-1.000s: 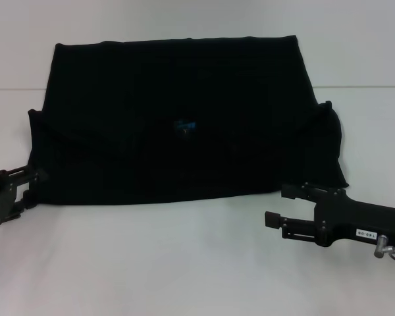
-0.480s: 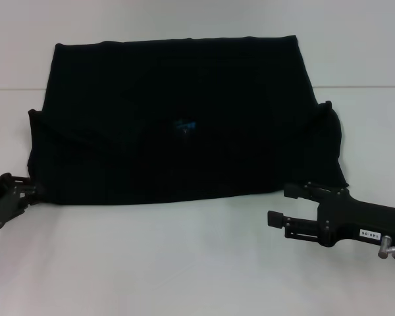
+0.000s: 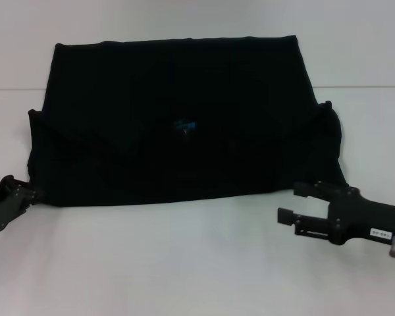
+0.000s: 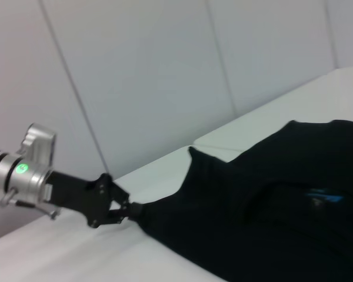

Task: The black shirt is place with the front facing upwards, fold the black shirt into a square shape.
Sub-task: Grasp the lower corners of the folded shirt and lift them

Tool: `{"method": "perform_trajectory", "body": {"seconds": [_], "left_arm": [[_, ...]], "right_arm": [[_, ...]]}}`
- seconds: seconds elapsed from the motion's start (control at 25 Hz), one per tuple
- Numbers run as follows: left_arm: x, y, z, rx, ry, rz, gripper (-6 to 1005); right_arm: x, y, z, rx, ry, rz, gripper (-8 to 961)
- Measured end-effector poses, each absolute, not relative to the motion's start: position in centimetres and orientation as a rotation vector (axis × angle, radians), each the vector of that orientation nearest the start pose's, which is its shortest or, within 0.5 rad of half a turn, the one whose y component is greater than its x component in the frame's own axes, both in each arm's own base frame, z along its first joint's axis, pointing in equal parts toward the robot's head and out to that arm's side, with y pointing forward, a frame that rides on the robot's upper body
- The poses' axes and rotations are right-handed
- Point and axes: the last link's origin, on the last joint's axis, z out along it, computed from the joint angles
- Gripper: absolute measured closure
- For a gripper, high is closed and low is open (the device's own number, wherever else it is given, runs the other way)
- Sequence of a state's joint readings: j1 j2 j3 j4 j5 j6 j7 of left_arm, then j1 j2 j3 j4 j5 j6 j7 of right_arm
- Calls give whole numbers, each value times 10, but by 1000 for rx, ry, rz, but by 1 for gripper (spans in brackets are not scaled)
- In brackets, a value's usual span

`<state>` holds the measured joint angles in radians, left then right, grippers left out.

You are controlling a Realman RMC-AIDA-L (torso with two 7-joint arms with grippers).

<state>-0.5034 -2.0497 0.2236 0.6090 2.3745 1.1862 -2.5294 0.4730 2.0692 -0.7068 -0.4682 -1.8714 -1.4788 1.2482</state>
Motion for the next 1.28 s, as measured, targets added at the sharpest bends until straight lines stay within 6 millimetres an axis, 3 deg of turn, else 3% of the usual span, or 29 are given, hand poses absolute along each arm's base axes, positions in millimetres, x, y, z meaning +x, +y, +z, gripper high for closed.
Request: {"method": "perform_trajectory", "body": {"seconds": [0.16,0.32,0.52,0.76,1.28], "left_arm": [[-378,330,41,1907,2890,1040,923],[-378,331,42,1911,2886,1041,924],[-376,332,42,1920,2878,1041,925],[-374,334,42,1945,2862,1040,923],[-374,334,41,1945,2856,1039,924]], "right_arm": [[293,321,4,-2500,915,803,101],[303,337,48,-2335,1296,746,100],[317,357,86,-2087,1741,552,100],[311,373,88,-2054,1768,427,100],[292,405,52,-2015,1813,279,99]]}}
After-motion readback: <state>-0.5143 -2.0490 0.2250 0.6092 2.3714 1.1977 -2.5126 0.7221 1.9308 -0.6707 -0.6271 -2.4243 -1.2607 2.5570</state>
